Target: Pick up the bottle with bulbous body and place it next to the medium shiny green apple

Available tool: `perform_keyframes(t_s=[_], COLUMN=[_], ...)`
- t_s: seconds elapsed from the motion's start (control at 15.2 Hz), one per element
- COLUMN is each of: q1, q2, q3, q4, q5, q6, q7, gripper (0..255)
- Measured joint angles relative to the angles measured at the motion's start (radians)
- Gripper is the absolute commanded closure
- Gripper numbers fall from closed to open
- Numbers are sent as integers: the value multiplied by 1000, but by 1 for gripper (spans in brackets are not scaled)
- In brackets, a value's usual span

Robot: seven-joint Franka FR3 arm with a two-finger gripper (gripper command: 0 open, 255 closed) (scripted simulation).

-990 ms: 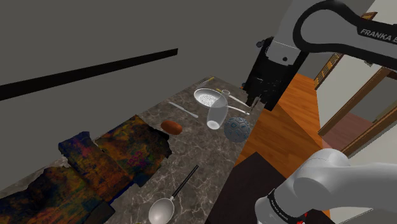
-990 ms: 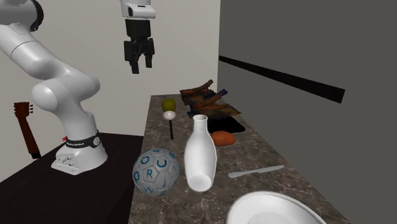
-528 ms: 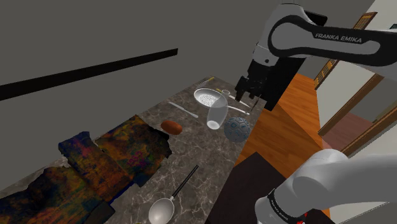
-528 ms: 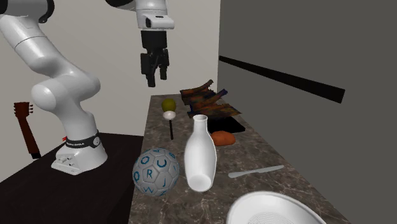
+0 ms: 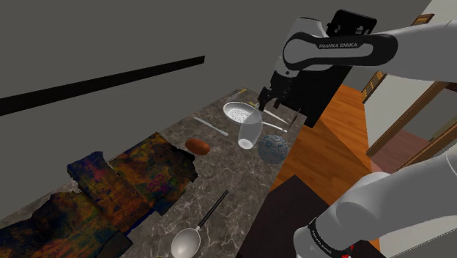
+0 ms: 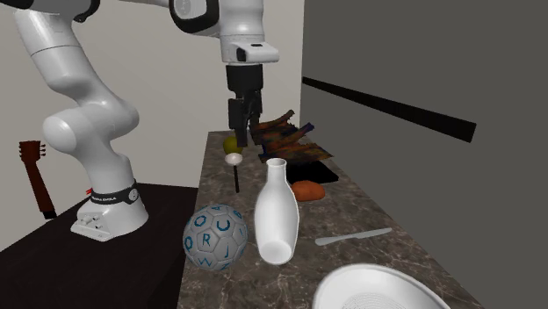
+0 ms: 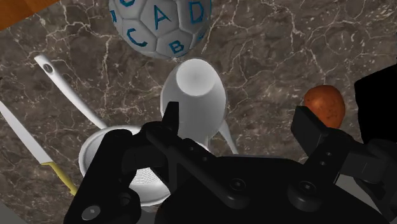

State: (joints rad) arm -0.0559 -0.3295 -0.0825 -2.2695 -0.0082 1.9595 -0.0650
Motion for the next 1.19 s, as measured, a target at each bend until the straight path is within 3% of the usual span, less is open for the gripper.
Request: perform_keyframes(t_s=[0.46, 0.92, 1.19], q1=[-17, -18, -18], q2=[198, 243, 247], q3=[-33, -36, -36], q4=[116, 72, 68], q5=[-8, -4, -3], q6=[115, 207, 215], q7=[-55, -62, -62], gripper=[0, 0, 0])
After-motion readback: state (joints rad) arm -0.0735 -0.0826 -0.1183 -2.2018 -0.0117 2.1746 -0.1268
